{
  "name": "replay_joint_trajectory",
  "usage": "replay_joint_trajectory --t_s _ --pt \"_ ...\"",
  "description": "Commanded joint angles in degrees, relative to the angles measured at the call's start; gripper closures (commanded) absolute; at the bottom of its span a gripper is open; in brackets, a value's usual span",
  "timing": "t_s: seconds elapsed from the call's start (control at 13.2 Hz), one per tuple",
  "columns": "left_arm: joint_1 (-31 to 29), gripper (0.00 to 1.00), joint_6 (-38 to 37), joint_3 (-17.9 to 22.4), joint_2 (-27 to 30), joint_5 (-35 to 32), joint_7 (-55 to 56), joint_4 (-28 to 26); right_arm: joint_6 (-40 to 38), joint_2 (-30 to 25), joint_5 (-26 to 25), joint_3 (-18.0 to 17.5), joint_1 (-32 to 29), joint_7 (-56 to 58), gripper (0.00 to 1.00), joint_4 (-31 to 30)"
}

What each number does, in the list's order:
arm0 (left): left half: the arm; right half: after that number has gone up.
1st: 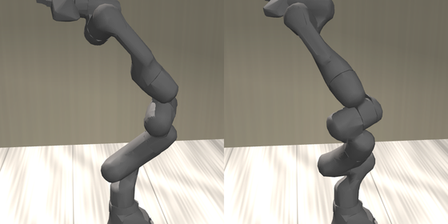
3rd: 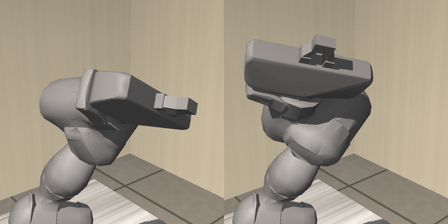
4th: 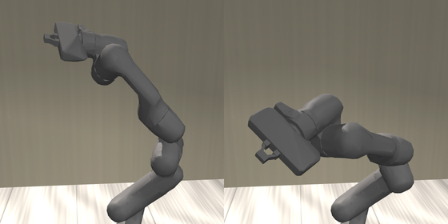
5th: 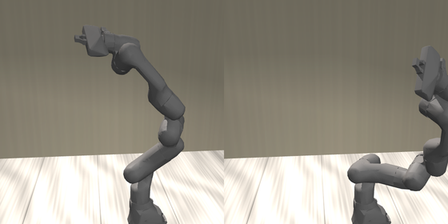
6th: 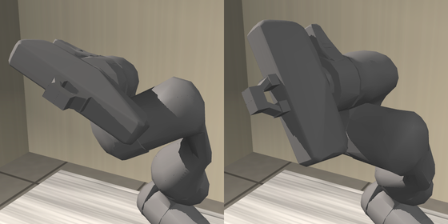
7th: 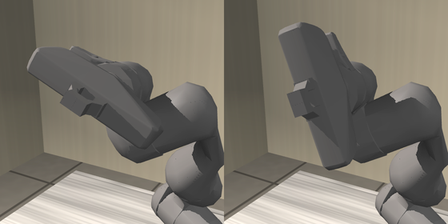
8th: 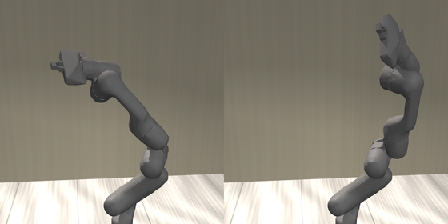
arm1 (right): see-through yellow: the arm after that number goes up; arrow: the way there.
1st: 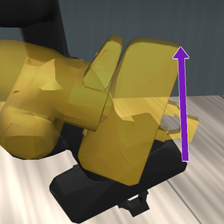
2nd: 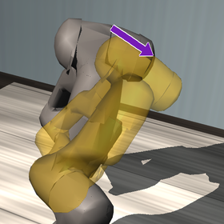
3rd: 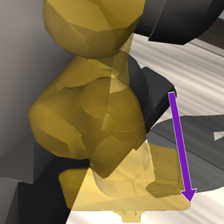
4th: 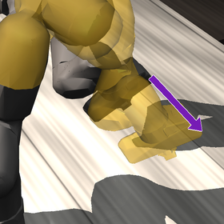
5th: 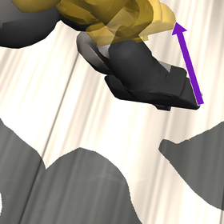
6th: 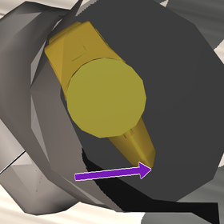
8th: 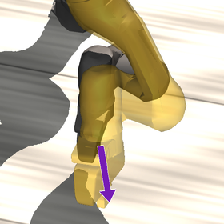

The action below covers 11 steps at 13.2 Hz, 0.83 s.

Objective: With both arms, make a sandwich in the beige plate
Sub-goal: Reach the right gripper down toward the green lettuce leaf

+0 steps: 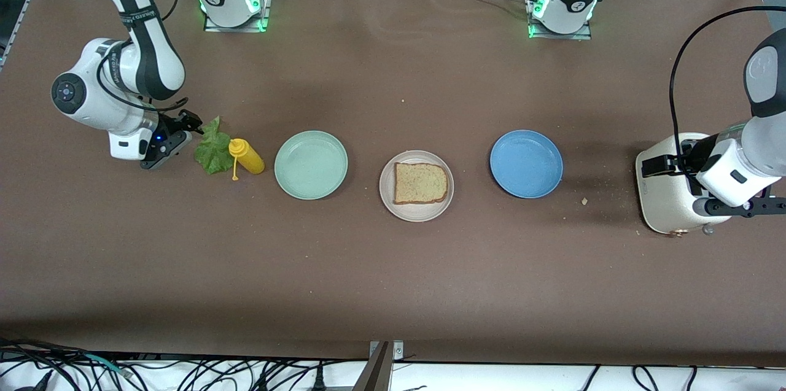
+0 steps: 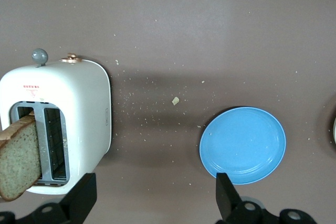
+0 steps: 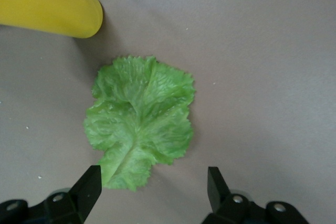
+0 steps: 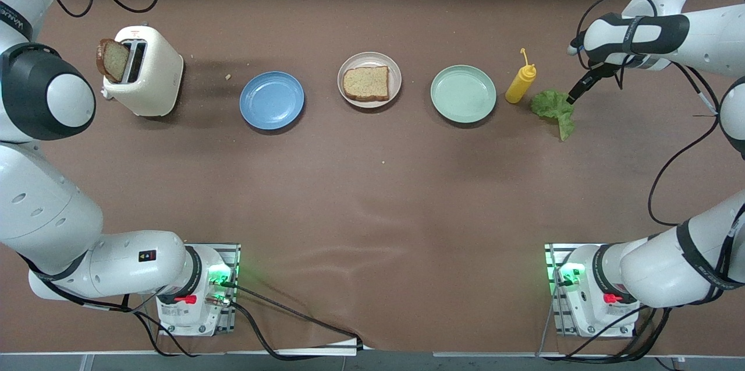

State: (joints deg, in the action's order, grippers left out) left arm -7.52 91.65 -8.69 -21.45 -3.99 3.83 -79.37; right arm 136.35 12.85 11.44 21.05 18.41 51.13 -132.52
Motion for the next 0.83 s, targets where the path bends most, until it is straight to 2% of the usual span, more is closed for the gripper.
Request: replay_joint_trajectory --t_s 0.0,0.08,0.23,0.3,0.46,0.68,0.76 --pt "-0.2 0.00 -0.3 -0.4 1.1 -1.9 -1.0 -0.7 2.4 0.1 -0.5 -0.2 0.1 -1.7 0.10 -1.6" --pt "-0.2 0.00 -0.3 -0.4 1.1 -1.9 -1.0 -0.7 4.0 1.4 -0.1 -0.2 0.1 -3.3 0.10 -1.8" --pt "-0.2 0.00 -0.3 -0.4 1.1 -1.9 -0.9 -0.7 10.0 2.3 0.1 -4.4 0.2 -8.9 0.10 -4.2" --pt "-0.2 0.00 -0.3 -0.4 1.1 -1.9 -0.9 -0.7 13.3 2.0 0.1 -5.2 0.2 -10.2 0.10 -6.8" --pt "-0.2 0.00 -0.3 -0.4 1.0 -1.9 -0.9 -0.7 19.9 4.0 0.1 -5.5 0.2 -9.9 0.09 -9.1" --pt "-0.2 0.00 -0.3 -0.4 1.1 -1.9 -0.9 -0.7 21.8 5.5 0.0 -5.5 0.1 -9.5 0.09 -9.1" --pt "-0.2 0.00 -0.3 -0.4 1.0 -1.9 -1.0 -0.7 21.9 6.0 0.0 -5.5 0.1 -9.5 0.14 -9.1"
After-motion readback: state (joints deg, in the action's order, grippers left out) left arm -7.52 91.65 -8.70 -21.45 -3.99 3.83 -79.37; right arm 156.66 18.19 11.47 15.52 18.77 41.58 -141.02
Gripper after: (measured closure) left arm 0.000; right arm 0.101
